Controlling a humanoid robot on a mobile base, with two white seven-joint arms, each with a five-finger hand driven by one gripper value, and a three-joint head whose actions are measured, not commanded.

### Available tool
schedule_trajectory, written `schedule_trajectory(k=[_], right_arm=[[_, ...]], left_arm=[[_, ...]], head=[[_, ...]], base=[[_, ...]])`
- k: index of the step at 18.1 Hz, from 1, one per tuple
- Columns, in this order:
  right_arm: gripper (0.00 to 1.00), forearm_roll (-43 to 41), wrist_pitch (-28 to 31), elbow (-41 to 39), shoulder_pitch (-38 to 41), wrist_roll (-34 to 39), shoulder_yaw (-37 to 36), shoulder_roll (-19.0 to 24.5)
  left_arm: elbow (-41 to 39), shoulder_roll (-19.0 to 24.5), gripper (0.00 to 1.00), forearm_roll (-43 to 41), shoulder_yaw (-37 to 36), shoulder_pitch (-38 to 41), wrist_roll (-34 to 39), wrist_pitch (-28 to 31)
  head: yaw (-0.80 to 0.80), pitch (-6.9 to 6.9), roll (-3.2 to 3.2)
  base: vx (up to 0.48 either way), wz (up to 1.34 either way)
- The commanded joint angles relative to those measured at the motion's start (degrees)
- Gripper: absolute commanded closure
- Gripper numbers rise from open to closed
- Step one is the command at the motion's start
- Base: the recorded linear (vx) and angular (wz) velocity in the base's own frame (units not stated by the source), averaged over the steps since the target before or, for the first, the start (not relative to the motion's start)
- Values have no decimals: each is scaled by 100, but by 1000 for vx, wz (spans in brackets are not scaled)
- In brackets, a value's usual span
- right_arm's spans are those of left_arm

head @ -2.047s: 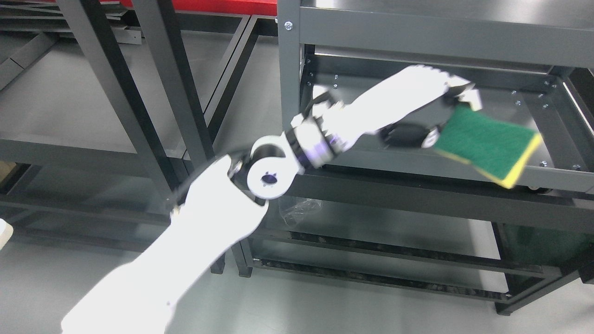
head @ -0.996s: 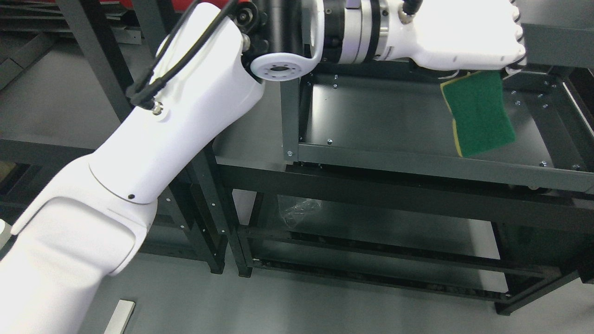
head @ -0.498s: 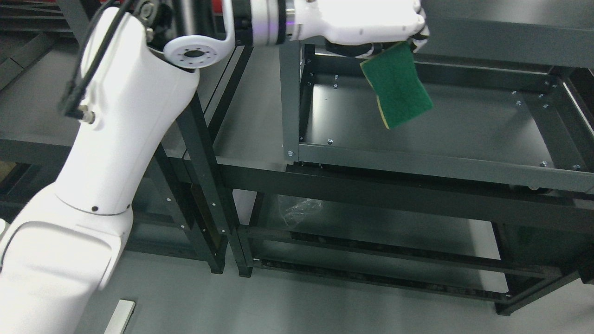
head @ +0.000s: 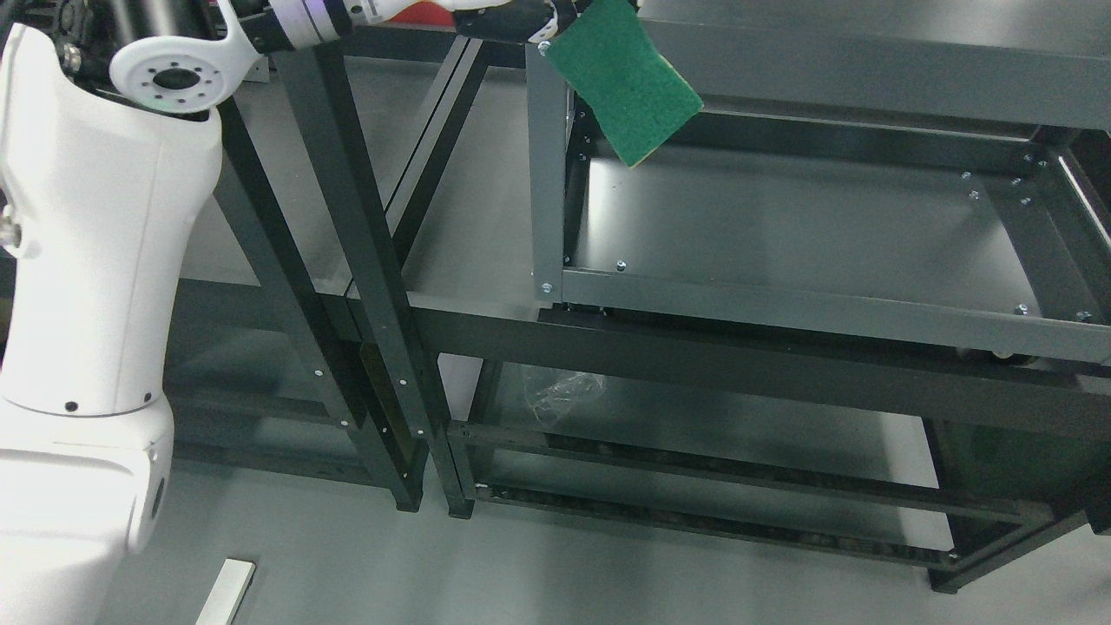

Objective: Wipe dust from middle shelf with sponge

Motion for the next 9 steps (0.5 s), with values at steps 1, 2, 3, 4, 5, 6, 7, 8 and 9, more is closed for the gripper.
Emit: schedule_trajectory(k=[1, 2, 3, 4, 5, 6, 7, 8, 9], right_arm=[[0, 0, 3, -100, 0, -3, 7, -100], [0, 0, 3, -100, 0, -3, -1, -100], [0, 0, 3, -100, 0, -3, -2, -100], [0, 0, 3, -100, 0, -3, 7, -100], [0, 0, 3, -100, 0, -3, 7, -100], [0, 0, 3, -100, 0, -3, -1, -100], [0, 0, 3, -100, 0, -3, 7, -100], [0, 0, 3, -100, 0, -3, 7, -100], [0, 0, 3, -100, 0, -3, -1, -100]], left_arm=[[325, -1030, 100, -1016, -50, -23, 135, 3], [344, -1030, 100, -1010, -609, -93, 415, 3], [326, -1030, 100, -914, -1084, -111, 896, 3], [309, -1030, 100, -835, -1472, -155, 1362, 3], [309, -1030, 100, -773, -1719, -225, 1532, 255], [309, -1030, 100, -607, -2009, -278, 1630, 597], [309, -1030, 100, -336, -2316, -296, 1770, 914], [309, -1030, 100, -20, -2702, -296, 1937, 1247], [291, -1030, 100, 235, -3159, -296, 2164, 1651]], head=[[0, 0, 0], [0, 0, 0], [0, 0, 0], [0, 0, 0], [0, 0, 0], [0, 0, 0], [0, 0, 0], [0, 0, 0], [0, 0, 0]], base=[[0, 0], [3, 12], [3, 12], [0, 0], [0, 0], [0, 0], [0, 0], [0, 0], [0, 0]])
